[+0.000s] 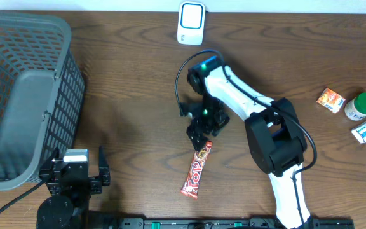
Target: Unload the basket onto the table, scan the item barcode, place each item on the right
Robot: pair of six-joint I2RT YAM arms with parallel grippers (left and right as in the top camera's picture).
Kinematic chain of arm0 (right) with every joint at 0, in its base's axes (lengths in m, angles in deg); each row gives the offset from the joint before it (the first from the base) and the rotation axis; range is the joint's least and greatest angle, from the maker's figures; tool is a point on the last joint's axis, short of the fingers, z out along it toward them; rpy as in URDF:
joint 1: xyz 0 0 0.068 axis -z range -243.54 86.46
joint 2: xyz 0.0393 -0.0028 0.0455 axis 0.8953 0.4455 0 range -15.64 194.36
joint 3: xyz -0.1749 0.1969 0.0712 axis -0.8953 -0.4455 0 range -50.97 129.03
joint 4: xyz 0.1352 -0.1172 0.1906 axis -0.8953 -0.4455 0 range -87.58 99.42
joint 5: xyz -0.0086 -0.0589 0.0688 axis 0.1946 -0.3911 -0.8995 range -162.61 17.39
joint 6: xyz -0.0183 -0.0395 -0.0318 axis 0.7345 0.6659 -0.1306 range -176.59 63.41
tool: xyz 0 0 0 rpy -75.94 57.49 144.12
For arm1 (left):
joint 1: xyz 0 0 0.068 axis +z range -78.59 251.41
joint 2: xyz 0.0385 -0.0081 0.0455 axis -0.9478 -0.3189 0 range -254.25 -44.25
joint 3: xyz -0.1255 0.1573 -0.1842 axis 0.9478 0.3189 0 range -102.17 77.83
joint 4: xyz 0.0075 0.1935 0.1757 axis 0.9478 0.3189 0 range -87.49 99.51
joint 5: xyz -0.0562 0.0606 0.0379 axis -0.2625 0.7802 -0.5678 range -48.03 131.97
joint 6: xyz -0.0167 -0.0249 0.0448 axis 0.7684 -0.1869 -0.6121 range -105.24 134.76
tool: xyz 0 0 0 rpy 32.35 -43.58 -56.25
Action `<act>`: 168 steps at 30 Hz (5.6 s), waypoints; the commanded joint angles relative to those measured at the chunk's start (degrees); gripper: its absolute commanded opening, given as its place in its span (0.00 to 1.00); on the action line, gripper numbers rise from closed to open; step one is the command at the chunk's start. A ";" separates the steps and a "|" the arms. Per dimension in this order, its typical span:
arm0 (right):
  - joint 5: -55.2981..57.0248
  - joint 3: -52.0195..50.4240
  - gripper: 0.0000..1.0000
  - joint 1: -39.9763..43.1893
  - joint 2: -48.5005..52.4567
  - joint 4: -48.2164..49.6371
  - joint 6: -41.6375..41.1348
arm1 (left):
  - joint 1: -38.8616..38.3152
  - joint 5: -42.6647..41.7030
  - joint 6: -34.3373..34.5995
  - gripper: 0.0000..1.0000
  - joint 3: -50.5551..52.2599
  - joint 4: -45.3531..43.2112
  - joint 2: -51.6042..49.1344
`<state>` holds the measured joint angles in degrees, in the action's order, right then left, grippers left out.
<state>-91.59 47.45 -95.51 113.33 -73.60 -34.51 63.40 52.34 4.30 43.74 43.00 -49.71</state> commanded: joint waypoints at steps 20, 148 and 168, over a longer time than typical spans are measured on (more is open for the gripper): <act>-8.22 -19.15 0.35 0.00 -0.39 15.61 12.90 | 0.22 -0.33 0.50 0.92 0.07 -0.17 0.24; -13.35 -8.81 0.99 31.67 -4.55 17.70 -11.28 | 0.22 -0.33 0.50 0.92 0.07 -0.15 0.24; -20.11 -29.70 0.97 31.89 -4.55 35.80 -14.34 | 0.22 -0.33 0.50 0.92 0.07 -0.15 0.24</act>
<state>-125.88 21.39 -63.29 104.33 -39.31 -47.09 63.40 52.36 4.30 43.74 43.00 -49.71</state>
